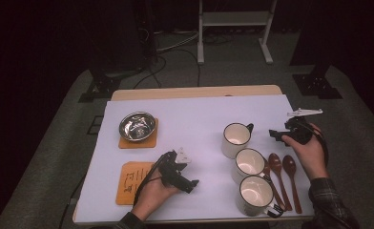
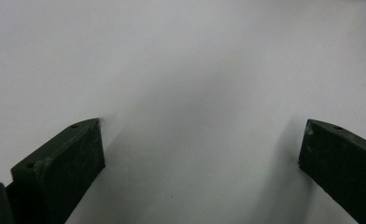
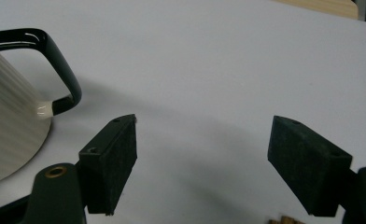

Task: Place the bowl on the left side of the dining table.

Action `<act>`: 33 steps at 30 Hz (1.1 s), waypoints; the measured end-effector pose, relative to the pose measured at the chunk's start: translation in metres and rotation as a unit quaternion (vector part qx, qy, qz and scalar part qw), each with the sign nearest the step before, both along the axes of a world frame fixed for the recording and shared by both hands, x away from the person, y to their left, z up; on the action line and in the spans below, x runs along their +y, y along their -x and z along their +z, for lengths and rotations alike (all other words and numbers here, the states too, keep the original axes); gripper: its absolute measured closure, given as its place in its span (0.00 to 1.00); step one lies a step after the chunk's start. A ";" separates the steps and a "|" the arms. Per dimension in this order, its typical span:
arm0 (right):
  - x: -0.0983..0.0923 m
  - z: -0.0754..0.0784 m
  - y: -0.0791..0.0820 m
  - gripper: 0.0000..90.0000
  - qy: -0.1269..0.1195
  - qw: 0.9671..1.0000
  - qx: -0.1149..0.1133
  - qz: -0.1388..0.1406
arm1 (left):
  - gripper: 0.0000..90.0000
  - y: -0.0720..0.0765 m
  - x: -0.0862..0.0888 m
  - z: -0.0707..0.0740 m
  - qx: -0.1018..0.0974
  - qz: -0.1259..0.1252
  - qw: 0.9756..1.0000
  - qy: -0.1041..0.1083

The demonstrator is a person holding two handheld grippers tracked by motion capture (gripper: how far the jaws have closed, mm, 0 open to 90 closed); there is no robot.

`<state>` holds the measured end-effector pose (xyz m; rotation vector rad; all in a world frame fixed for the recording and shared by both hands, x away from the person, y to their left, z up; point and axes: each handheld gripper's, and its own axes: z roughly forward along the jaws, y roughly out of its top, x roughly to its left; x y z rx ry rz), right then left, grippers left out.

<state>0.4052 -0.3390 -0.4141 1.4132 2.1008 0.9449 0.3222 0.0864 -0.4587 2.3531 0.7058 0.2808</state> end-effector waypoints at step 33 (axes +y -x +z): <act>-0.011 -0.006 0.051 0.30 0.007 1.000 0.027 0.005 | 0.00 -0.002 -0.004 0.003 0.010 0.002 1.000 -0.020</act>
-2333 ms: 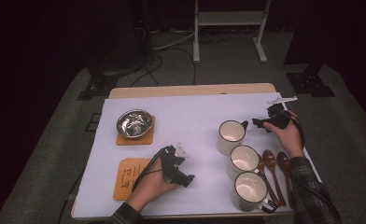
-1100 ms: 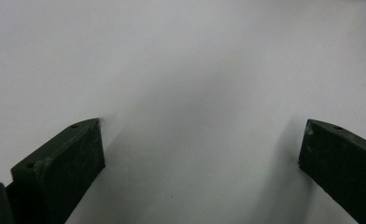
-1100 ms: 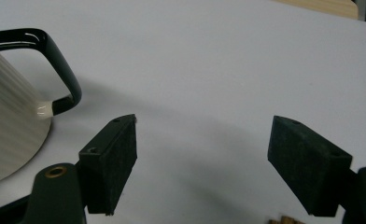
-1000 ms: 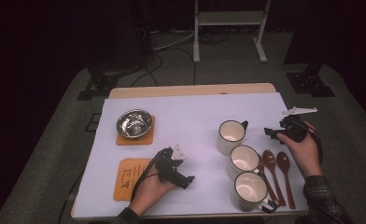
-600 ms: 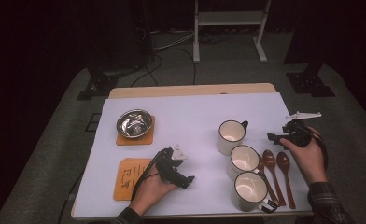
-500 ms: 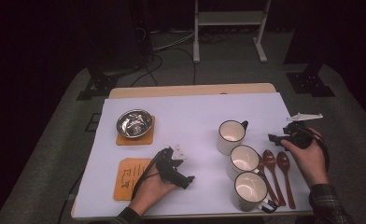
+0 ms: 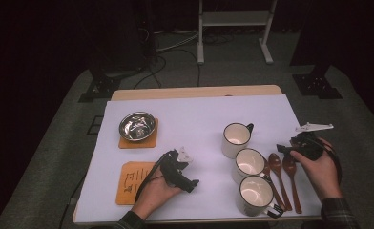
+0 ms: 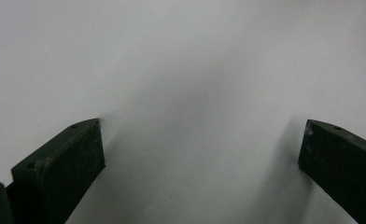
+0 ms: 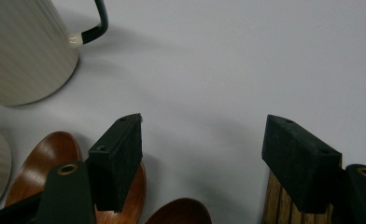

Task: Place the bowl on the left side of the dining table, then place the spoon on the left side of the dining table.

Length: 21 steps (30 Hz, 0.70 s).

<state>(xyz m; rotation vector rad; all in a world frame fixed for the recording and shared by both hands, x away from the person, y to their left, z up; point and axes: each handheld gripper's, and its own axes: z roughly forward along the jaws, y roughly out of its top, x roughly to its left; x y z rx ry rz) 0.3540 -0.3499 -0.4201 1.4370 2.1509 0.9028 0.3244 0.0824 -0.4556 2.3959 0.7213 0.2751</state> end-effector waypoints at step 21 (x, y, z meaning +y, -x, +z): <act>-0.006 -0.009 0.029 0.34 -0.002 1.000 0.019 -0.002 | 0.00 -0.001 -0.003 0.002 0.009 0.004 1.000 -0.014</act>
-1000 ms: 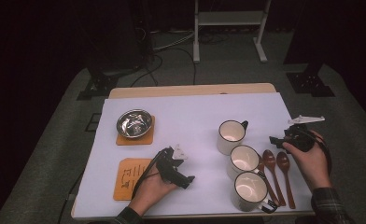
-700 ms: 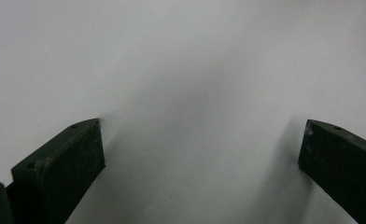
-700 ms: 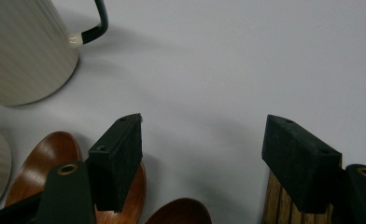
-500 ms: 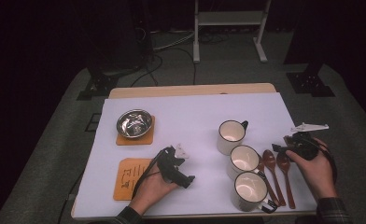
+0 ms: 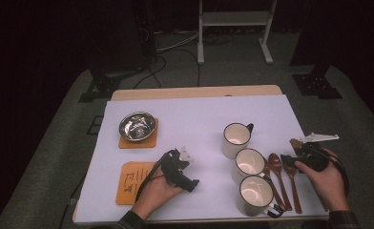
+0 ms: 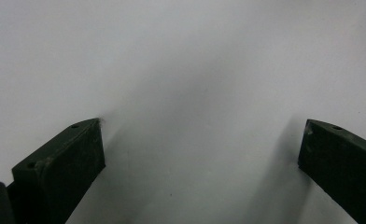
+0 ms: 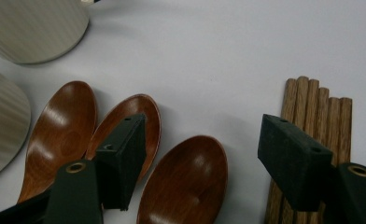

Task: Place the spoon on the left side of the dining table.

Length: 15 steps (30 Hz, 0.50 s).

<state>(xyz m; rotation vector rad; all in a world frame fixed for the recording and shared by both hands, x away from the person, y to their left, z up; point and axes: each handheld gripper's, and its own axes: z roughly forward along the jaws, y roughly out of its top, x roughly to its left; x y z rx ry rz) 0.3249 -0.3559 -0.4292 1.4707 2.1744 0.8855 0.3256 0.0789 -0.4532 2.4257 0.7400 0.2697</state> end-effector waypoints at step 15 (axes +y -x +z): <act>0.002 -0.006 0.018 0.38 0.013 1.000 0.005 0.002 | 0.00 0.000 0.000 0.000 0.000 0.002 1.000 0.001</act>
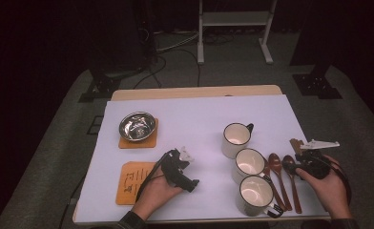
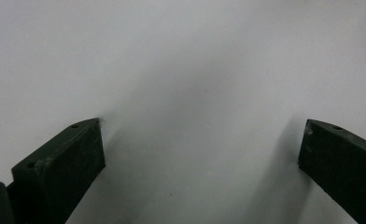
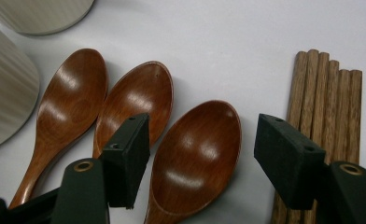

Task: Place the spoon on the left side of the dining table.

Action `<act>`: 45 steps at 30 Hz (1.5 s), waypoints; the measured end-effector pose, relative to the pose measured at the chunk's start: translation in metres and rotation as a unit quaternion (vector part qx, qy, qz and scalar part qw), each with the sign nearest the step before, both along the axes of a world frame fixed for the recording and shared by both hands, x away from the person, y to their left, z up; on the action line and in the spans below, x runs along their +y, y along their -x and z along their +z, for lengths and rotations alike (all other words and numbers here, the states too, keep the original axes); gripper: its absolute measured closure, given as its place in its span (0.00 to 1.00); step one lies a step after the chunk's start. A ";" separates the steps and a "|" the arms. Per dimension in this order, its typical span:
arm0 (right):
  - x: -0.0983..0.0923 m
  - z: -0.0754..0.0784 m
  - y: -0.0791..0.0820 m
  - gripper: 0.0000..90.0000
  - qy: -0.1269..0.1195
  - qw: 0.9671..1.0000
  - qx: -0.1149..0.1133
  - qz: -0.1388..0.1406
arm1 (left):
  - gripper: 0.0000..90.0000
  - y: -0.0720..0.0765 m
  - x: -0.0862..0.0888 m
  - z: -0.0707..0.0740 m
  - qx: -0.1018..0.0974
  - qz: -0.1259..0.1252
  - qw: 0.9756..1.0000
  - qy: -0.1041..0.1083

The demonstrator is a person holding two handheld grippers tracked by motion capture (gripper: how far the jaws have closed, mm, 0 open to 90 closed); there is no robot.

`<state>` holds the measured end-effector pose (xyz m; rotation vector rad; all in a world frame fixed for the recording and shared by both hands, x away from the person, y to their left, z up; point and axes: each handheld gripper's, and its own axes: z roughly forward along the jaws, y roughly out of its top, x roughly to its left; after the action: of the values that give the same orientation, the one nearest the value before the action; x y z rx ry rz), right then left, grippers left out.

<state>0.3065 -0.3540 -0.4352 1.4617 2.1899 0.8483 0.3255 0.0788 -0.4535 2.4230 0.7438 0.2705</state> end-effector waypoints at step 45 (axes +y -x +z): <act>0.003 -0.008 0.019 0.69 0.028 0.999 0.026 -0.026 | 0.00 0.001 0.000 0.000 0.001 0.003 1.000 0.001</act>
<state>0.2874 -0.3513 -0.4428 1.5218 2.1851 0.7334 0.3250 0.0789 -0.4536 2.4187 0.7525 0.2702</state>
